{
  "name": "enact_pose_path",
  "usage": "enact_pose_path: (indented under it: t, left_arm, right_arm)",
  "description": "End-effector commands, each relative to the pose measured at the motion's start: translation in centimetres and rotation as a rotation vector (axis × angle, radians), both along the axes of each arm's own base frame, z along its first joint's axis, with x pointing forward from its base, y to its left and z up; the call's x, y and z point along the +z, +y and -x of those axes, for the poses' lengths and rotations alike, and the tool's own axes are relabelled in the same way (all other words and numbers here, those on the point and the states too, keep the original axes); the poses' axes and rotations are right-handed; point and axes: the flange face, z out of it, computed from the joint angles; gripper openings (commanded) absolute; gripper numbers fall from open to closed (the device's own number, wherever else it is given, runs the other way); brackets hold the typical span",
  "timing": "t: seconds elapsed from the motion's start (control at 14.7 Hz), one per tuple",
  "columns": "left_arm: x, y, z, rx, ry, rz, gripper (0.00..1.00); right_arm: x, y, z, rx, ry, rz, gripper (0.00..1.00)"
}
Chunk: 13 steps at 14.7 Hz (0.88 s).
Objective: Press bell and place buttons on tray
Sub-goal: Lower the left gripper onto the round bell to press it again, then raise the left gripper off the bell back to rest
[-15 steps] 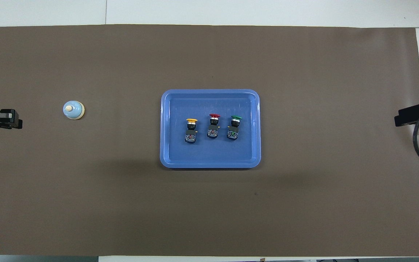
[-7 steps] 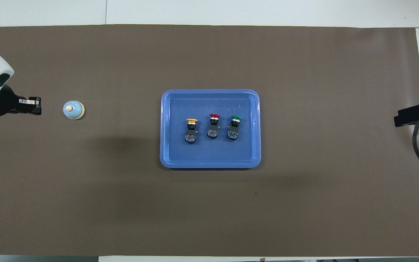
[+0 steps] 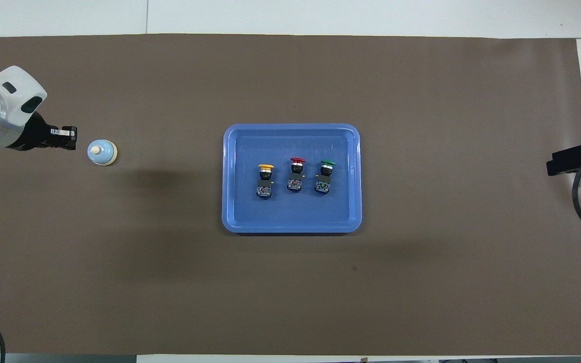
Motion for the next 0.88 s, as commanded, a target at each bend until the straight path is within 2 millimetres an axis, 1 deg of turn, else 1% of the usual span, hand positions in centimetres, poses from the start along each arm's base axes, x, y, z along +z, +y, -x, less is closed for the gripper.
enact_pose_path:
  t: [0.0,0.14,0.27,0.81]
  left_arm:
    - [-1.9,0.5,-0.4,0.002,-0.031,-0.005,0.0]
    - [-2.7,1.2,-0.3,0.004,-0.044,-0.012,0.0]
    - [-3.4,1.4,-0.3,-0.005,-0.046,-0.019,0.0]
    - [-6.1,1.4,-0.9,-0.004,-0.049,-0.017,0.0]
  right_arm:
    - [0.1,-0.3,0.8,0.006,0.003,-0.017,1.0]
    - [0.0,-0.3,0.8,0.006,0.005,-0.017,1.0]
    - [0.0,-0.3,0.7,0.006,0.005,-0.017,1.0]
    - [0.0,-0.3,0.7,0.006,0.006,-0.017,1.0]
